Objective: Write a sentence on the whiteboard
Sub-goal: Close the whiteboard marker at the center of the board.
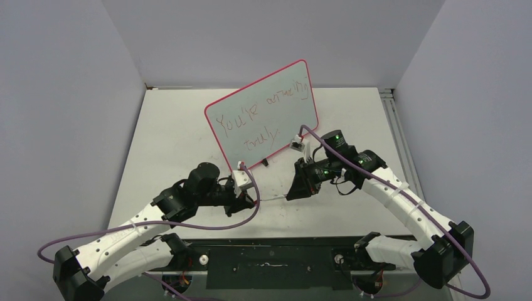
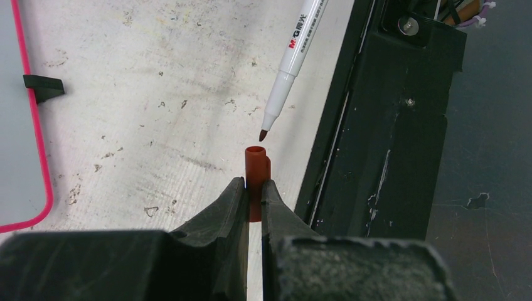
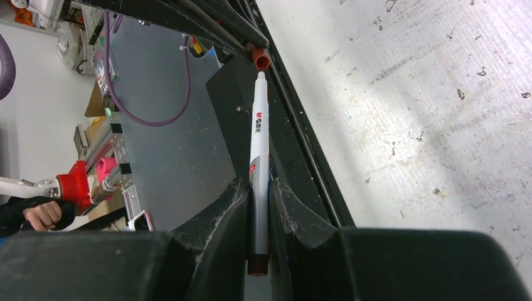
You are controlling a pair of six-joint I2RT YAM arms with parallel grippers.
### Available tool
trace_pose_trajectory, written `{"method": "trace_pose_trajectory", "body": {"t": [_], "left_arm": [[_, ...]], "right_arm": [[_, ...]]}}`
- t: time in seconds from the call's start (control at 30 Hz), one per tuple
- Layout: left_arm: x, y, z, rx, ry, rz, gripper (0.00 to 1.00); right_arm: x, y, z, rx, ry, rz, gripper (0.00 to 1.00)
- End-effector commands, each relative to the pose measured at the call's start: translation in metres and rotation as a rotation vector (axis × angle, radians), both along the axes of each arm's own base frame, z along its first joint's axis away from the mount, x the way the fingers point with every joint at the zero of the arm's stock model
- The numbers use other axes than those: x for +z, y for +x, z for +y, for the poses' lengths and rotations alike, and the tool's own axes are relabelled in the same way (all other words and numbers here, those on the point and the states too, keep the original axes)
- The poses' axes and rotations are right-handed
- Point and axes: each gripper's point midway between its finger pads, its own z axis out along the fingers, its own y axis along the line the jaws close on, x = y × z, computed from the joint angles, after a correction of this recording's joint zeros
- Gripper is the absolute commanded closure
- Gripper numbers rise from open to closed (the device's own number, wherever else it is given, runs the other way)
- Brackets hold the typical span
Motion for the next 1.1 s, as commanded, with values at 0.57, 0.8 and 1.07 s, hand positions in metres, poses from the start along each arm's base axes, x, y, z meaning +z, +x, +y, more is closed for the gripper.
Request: {"method": "trace_pose_trajectory", "body": {"t": [0.57, 0.8, 1.07], "left_arm": [[0.0098, -0.0053, -0.0067, -0.054, -0.037, -0.02, 1.0], [0.0099, -0.0076, -0.0078, -0.066, -0.041, -0.015, 1.0], [0.0097, -0.0082, -0.0078, -0.066, -0.039, -0.019, 1.0]], "right_arm": [[0.0128, 0.0035, 0.0094, 0.041, 0.032, -0.055, 0.95], [0.0123, 0.0029, 0.01, 0.046, 0.03, -0.053, 0.95], [0.0122, -0.0023, 0.0118, 0.064, 0.037, -0.044, 0.95]]}}
